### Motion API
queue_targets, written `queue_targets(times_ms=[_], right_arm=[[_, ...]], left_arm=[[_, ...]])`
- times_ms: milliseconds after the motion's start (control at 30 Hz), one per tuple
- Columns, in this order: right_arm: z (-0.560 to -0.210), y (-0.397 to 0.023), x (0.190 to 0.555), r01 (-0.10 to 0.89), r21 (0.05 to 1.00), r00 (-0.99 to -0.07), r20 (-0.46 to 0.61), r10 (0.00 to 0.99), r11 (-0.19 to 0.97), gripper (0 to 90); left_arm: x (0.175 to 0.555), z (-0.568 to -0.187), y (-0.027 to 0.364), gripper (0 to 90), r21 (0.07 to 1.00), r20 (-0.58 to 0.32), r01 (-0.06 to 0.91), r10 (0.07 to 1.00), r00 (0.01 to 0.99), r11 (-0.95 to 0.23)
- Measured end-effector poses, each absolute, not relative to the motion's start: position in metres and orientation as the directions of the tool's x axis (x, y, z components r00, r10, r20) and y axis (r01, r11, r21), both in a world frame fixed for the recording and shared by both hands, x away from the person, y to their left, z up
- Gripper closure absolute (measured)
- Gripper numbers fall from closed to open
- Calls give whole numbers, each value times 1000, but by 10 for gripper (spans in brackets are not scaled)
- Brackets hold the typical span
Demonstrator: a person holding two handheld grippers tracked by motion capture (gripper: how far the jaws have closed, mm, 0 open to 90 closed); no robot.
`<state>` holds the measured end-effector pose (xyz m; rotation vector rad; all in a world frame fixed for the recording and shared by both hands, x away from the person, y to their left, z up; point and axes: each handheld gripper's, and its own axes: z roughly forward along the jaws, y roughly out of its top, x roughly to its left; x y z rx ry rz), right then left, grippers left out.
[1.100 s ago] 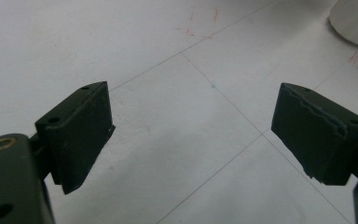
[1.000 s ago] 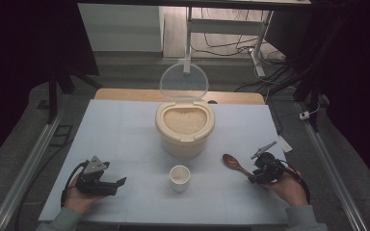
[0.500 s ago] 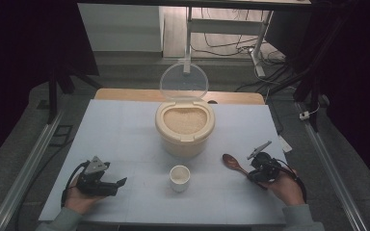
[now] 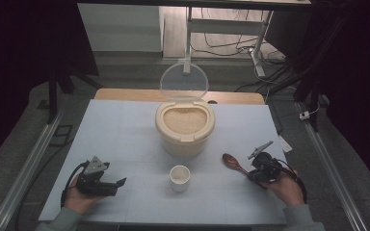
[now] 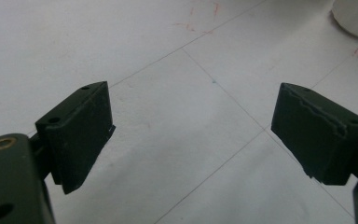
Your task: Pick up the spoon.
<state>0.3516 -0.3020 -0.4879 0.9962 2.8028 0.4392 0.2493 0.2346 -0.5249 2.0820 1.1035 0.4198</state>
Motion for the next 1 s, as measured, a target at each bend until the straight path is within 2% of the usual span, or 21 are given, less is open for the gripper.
queue_targets(times_ms=[533,800,1000], right_arm=[[-457,-310,342,550,476,-787,20,617,686,799],[-432,-292,326,460,558,-844,33,536,690,799],[-426,-277,322,418,585,-874,50,484,695,799]], left_arm=[[249,-525,235,123,731,-47,575,814,579,-368],[249,-525,234,123,731,-48,576,814,579,-366],[250,-525,234,122,730,-48,576,814,579,-367]])
